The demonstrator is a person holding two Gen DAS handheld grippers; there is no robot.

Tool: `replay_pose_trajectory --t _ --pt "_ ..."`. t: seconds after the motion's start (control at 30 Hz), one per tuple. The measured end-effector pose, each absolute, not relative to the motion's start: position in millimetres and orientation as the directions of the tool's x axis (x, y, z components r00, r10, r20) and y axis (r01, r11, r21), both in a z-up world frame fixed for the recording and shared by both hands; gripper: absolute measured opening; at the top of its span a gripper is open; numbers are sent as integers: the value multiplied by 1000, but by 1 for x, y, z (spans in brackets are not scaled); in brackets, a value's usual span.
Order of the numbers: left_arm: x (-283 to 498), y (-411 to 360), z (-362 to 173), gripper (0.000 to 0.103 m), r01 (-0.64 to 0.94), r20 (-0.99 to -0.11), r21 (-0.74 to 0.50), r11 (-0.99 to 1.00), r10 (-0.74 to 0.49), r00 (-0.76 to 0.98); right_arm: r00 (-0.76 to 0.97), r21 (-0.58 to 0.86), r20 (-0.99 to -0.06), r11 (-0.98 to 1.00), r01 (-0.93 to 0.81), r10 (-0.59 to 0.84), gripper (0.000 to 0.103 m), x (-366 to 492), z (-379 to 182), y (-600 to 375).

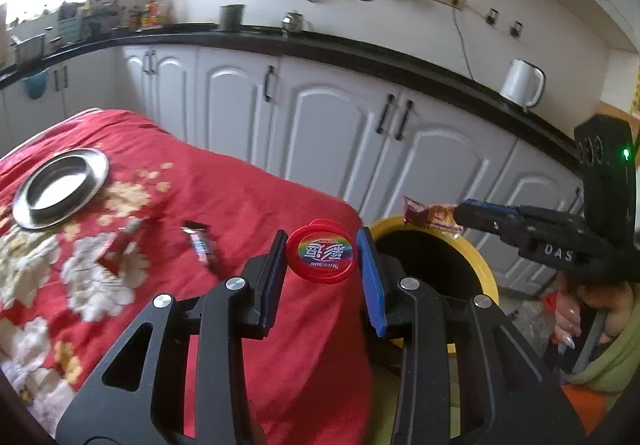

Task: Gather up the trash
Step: 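Carry the red tube and small wrapper with both tools over the bin, then open both tools to drop the red tube and wrapper into the bin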

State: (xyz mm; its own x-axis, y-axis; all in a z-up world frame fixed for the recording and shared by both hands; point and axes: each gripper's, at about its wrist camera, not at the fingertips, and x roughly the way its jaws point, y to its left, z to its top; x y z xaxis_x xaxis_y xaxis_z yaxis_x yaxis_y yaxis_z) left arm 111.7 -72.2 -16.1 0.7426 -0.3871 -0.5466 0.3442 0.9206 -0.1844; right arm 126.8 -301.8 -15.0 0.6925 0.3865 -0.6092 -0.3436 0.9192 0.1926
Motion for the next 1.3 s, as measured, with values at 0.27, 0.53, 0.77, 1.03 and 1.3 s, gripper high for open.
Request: replay_pose_trajectory --t 0.27,0.53,0.77,1.03,1.3 --pt "116 -114 -33 28 423 -571 -186 887 -447 689 700 210 -634 945 -251 327 21 127 -27 -345" --pt "123 -142 -48 28 469 -598 -206 859 -490 634 675 199 -692 967 -161 255 21 131 -47 -371" --pt "133 -166 -64 28 491 -627 -249 835 -525 576 663 225 -710 969 -107 238 21 134 -59 -394" --pt "142 -186 -74 29 505 -642 -229 832 -519 565 669 275 -707 961 -41 231 34 135 -64 -416" --pt "145 -164 -74 70 428 -637 -236 872 -471 610 688 305 -681 951 -46 251 49 134 -58 -414"
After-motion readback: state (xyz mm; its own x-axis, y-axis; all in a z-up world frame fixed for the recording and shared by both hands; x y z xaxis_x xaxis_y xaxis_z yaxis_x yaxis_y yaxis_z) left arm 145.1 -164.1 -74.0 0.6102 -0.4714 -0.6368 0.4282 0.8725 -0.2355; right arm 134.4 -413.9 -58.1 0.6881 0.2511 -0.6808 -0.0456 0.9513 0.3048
